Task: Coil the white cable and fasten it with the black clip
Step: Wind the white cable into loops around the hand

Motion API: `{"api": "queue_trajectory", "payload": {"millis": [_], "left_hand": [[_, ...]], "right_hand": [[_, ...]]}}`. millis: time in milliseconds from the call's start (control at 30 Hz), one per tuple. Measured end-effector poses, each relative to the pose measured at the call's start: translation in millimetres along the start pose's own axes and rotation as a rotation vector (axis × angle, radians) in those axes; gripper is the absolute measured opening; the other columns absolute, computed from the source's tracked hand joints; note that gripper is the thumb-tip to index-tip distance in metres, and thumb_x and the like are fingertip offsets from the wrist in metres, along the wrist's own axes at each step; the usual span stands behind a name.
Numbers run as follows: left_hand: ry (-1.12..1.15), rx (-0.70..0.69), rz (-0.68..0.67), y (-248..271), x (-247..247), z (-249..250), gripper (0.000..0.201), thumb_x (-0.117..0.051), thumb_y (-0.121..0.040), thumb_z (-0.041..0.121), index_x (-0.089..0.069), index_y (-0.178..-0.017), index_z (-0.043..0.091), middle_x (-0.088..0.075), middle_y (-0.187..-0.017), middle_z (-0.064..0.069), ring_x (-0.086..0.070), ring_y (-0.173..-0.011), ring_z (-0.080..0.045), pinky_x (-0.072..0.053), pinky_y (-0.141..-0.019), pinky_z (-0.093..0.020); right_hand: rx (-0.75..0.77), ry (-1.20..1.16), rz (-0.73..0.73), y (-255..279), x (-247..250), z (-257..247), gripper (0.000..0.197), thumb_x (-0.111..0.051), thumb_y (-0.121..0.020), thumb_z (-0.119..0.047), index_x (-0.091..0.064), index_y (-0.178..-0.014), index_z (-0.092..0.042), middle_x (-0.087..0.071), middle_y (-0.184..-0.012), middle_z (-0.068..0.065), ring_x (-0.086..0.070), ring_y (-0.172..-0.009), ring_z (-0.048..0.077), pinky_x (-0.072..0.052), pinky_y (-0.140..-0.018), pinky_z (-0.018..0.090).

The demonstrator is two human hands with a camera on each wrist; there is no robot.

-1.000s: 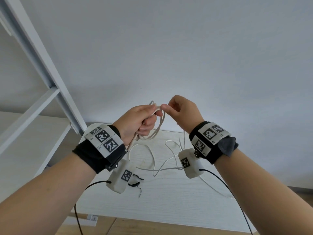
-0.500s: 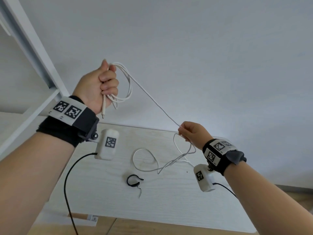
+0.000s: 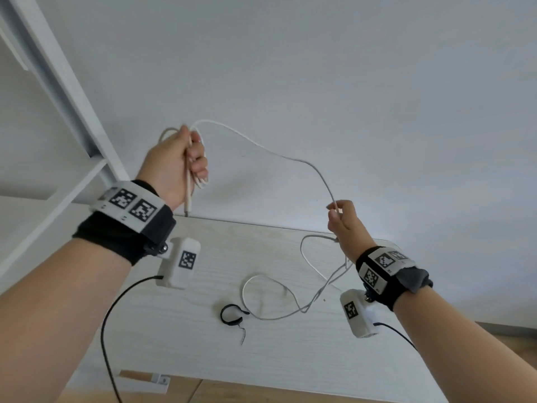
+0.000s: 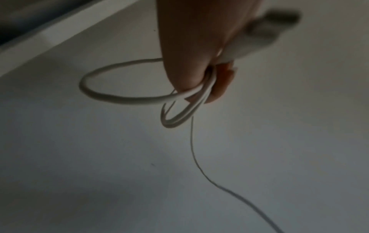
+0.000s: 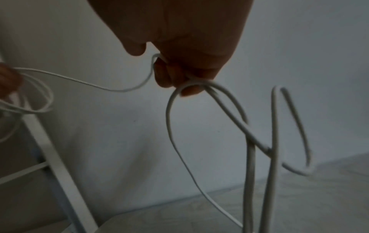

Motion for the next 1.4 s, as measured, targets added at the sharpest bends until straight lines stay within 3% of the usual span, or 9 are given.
{"api": "queue_trajectory", "payload": {"millis": [100,233,400,667,800,900,1033,1233,1400], "left_hand": [[-0.089,0.015,-0.027,4,-10,-19,0.030,-0.033,-0.101,0.027,-0.047,-0.076,0.017,-0.040,-0.052,0.007,-0.036,-0.043,-0.008,-0.034,-0.047,-0.020],[-0.147,0.024,-0.059,10,-27,-30,0.027,-0.036,-0.100,0.021,-0.048,-0.077,0.013,-0.050,-0.055,0.004,-0.045,-0.047,-0.010,-0.040,-0.052,-0.023],[-0.356,0.022,-0.118,16,-45,-38,0.026,-0.035,-0.101,0.018,-0.050,-0.081,0.008,-0.070,-0.071,-0.005,-0.068,-0.070,-0.023,-0.056,-0.077,-0.034],[-0.684,0.066,-0.223,27,-59,-56,0.023,-0.034,-0.101,0.020,-0.049,-0.090,0.006,-0.074,-0.091,-0.008,-0.071,-0.083,-0.029,-0.056,-0.080,-0.036],[-0.709,0.124,-0.227,30,-57,-63,0.023,-0.038,-0.100,0.020,-0.050,-0.087,0.005,-0.073,-0.070,-0.002,-0.070,-0.061,-0.021,-0.056,-0.057,-0.025],[-0.658,0.167,-0.258,34,-57,-69,0.026,-0.042,-0.098,0.026,-0.052,-0.089,0.004,-0.071,-0.065,-0.007,-0.069,-0.061,-0.031,-0.055,-0.059,-0.031],[-0.611,0.147,-0.277,39,-62,-68,0.027,-0.040,-0.099,0.025,-0.054,-0.092,0.003,-0.055,-0.049,0.000,-0.062,-0.052,-0.023,-0.051,-0.053,-0.024],[-0.514,0.184,-0.306,43,-64,-73,0.027,-0.039,-0.099,0.025,-0.052,-0.082,0.009,-0.046,-0.048,0.003,-0.051,-0.044,-0.017,-0.051,-0.086,-0.051],[-0.535,0.195,-0.286,44,-52,-76,0.027,-0.040,-0.099,0.022,-0.055,-0.083,0.006,-0.058,-0.058,-0.007,-0.059,-0.047,-0.024,-0.049,-0.085,-0.054]], "right_hand": [[0.134,0.049,0.050,4,-1,-29,0.016,-0.035,-0.096,-0.018,-0.050,-0.098,-0.013,-0.039,-0.060,-0.007,-0.034,-0.052,0.010,-0.029,-0.051,0.022],[0.199,0.245,-0.067,4,-20,-47,0.020,-0.043,-0.095,-0.017,-0.062,-0.091,-0.015,-0.047,-0.062,-0.015,-0.040,-0.055,0.002,-0.029,-0.054,0.013],[0.307,0.351,-0.261,14,-48,-63,0.022,-0.046,-0.094,-0.020,-0.067,-0.094,-0.017,-0.069,-0.095,0.001,-0.057,-0.085,0.016,-0.044,-0.080,0.029],[0.510,0.442,-0.364,32,-61,-110,0.022,-0.046,-0.094,-0.024,-0.068,-0.098,-0.020,-0.067,-0.099,-0.003,-0.060,-0.090,0.017,-0.048,-0.080,0.035],[0.601,0.350,-0.300,33,-47,-135,0.020,-0.049,-0.092,-0.022,-0.068,-0.095,-0.016,-0.068,-0.091,-0.001,-0.058,-0.079,0.014,-0.048,-0.074,0.033],[0.597,0.326,-0.211,24,-32,-147,0.019,-0.048,-0.091,-0.018,-0.066,-0.090,-0.013,-0.069,-0.086,0.004,-0.061,-0.080,0.020,-0.050,-0.075,0.038],[0.559,0.295,-0.165,15,-22,-153,0.020,-0.046,-0.093,-0.015,-0.066,-0.093,-0.013,-0.069,-0.091,0.002,-0.061,-0.086,0.019,-0.048,-0.079,0.035],[0.532,0.305,-0.073,10,-13,-157,0.020,-0.045,-0.094,-0.015,-0.064,-0.094,-0.009,-0.069,-0.090,0.005,-0.058,-0.081,0.019,-0.045,-0.074,0.029],[0.451,0.209,0.095,-1,17,-153,0.021,-0.045,-0.093,-0.014,-0.065,-0.088,-0.011,-0.065,-0.080,-0.006,-0.045,-0.060,0.000,-0.032,-0.059,0.007]]}}
Point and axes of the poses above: each hand's wrist, its own y-axis away from the middle knuckle, its own x-axis out of the back of the hand, z = x × y, the point moved 9 cm from there along -y, towards the middle knuckle
